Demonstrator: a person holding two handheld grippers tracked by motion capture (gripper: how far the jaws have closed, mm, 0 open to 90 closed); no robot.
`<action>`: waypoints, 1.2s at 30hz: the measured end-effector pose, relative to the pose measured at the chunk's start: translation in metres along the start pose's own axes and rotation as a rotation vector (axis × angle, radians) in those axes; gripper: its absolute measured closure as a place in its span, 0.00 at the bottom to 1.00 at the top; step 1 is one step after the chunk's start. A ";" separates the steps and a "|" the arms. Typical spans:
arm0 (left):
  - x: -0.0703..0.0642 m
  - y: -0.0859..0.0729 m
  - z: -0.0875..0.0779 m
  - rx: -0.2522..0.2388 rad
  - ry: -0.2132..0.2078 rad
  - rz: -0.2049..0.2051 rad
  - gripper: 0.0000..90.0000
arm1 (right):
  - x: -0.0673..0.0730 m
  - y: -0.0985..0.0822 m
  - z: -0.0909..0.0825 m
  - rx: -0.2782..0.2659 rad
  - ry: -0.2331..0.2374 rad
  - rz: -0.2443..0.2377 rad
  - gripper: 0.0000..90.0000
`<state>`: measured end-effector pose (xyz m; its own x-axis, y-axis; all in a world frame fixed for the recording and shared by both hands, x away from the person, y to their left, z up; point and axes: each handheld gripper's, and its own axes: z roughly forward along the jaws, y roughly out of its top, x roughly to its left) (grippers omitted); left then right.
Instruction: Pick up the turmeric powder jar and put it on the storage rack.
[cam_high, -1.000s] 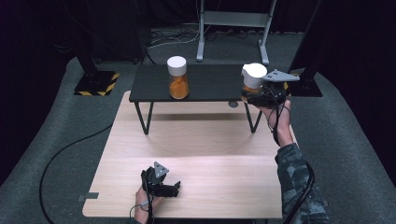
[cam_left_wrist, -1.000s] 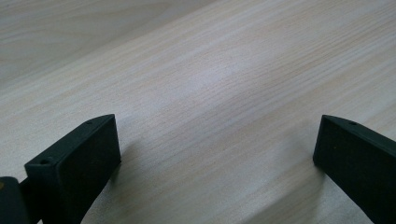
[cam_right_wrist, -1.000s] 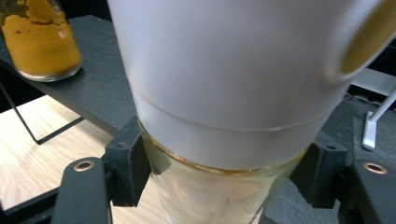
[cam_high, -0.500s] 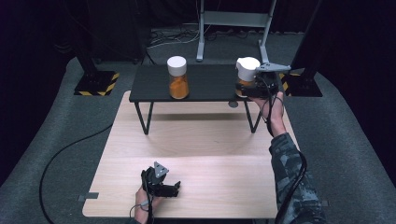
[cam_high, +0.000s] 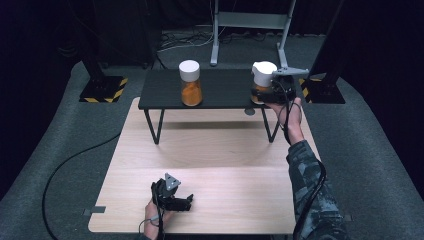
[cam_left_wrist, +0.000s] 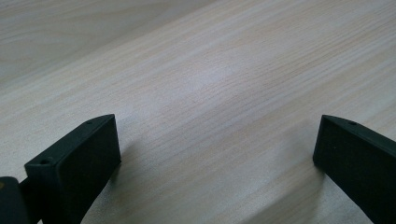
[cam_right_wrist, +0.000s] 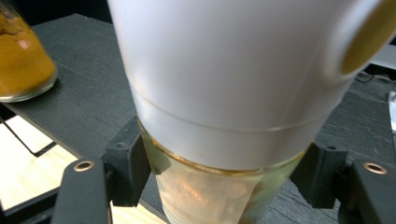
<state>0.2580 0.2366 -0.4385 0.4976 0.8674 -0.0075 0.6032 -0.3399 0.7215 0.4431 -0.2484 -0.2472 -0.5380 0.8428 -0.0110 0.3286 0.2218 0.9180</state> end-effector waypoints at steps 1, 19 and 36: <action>0.000 0.000 0.000 0.000 -0.001 0.000 0.00 | -0.002 -0.002 0.000 -0.006 0.005 0.009 0.33; 0.000 0.000 0.000 -0.002 0.000 0.000 0.00 | 0.004 -0.005 0.001 -0.017 -0.010 -0.012 0.33; 0.000 0.000 0.000 -0.002 0.000 0.000 0.00 | 0.005 0.011 -0.008 0.092 0.001 0.014 0.03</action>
<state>0.2580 0.2368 -0.4388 0.4978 0.8672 -0.0075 0.6021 -0.3394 0.7227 0.4376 -0.2459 -0.2337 -0.5338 0.8456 0.0018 0.4060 0.2544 0.8778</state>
